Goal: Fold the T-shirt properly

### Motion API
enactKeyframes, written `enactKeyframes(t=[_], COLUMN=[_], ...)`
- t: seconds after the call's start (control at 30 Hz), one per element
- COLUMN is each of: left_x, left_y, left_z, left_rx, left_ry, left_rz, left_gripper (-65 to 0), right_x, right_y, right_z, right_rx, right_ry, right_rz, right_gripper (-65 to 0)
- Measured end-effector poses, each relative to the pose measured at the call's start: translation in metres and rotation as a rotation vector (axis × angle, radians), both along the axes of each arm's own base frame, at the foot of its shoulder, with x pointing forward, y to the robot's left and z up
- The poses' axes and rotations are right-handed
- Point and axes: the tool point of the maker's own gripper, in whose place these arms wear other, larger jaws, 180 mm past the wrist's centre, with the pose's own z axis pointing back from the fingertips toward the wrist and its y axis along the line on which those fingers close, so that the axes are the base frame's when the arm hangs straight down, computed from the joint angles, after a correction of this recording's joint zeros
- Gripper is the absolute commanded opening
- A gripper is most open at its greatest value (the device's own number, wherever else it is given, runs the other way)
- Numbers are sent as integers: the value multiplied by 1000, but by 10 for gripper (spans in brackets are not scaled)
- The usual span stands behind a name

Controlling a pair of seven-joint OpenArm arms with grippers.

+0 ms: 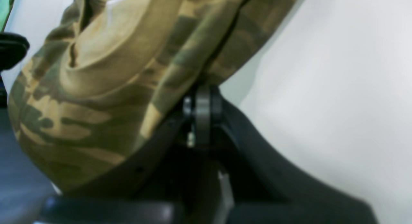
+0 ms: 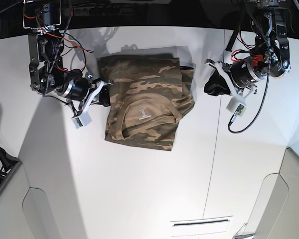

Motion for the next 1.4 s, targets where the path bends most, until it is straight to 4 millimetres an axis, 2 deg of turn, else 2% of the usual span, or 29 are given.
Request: enactKeyframes(t=[0.17, 0.27, 0.43, 0.57, 0.7, 0.87, 1.1, 1.23, 1.4], left_x=[1, -6, -34, -63, -99, -149, -225, -266, -312], left_y=[3, 17, 42, 54, 66, 76, 85, 86, 82], left_z=[6, 16, 23, 21, 10, -4, -18, -27, -50], left_rx=[-38, -48, -10, 19, 59, 89, 165, 185, 179], left_ry=[-14, -41, -19, 22, 115, 243, 441, 551, 701], left_rz=[22, 57, 115, 145, 166, 184, 173, 187, 166], left_gripper=[-528, -528, -528, -528, -528, -528, -528, -527, -527], right_x=[-2, -5, -15, -39, -73, -127, -208, -255, -311], right_y=[-4, -19, -53, -61, -64, -88, -103, -112, -109], right_z=[-1, -1, 5, 11, 16, 11, 2, -3, -4], right_rx=[-10, -45, -87, -113, -126, -200, -185, -197, -173], right_ry=[16, 35, 46, 59, 84, 168, 400, 517, 647], right_rz=[5, 3, -10, 34, 93, 158, 245, 272, 305], right_gripper=[-650, -650, -650, -650, -650, -650, -650, -650, -650])
